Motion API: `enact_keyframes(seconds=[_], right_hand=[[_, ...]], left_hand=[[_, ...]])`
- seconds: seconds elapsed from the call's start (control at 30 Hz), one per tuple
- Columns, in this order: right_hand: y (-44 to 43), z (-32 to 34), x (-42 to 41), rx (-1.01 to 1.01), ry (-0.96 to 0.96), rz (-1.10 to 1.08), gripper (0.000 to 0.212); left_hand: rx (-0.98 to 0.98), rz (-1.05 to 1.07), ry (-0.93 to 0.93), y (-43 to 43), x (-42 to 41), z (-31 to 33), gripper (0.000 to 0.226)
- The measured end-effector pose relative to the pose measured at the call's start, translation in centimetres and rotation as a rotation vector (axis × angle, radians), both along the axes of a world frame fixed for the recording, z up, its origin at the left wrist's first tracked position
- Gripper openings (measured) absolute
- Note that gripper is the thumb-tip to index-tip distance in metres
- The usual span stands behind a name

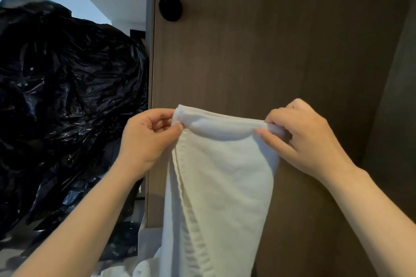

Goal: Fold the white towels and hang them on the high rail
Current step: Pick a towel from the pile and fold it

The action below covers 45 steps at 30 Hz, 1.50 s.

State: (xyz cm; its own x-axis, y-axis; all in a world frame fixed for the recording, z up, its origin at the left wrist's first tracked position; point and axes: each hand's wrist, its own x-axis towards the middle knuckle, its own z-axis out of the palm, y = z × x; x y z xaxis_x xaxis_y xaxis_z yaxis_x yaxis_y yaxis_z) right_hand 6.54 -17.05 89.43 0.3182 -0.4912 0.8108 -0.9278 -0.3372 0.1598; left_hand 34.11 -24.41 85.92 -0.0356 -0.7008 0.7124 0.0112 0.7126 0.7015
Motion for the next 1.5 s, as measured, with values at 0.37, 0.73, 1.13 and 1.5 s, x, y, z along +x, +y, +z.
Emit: enact_keyframes(seconds=[0.37, 0.73, 1.13, 1.5], right_hand=[[-1.6, 4.7, 0.0, -0.096, -0.213, 0.172, 0.019], [-1.4, 4.1, 2.0, -0.107, -0.666, 0.439, 0.07], [-5.6, -7.3, 3.2, 0.887, -1.131, 0.387, 0.034], [-9.7, -13.1, 5.6, 0.67, -1.34, 0.237, 0.026]], left_hand=[[-0.177, 0.107, -0.038, -1.2, -0.4, 4.1, 0.023], [-0.257, 0.275, -0.12, -0.6, -0.5, 4.3, 0.011], [0.165, 0.222, -0.144, -2.3, -0.4, -5.2, 0.006], [0.62, 0.048, -0.32, -5.7, 1.7, -13.9, 0.057]])
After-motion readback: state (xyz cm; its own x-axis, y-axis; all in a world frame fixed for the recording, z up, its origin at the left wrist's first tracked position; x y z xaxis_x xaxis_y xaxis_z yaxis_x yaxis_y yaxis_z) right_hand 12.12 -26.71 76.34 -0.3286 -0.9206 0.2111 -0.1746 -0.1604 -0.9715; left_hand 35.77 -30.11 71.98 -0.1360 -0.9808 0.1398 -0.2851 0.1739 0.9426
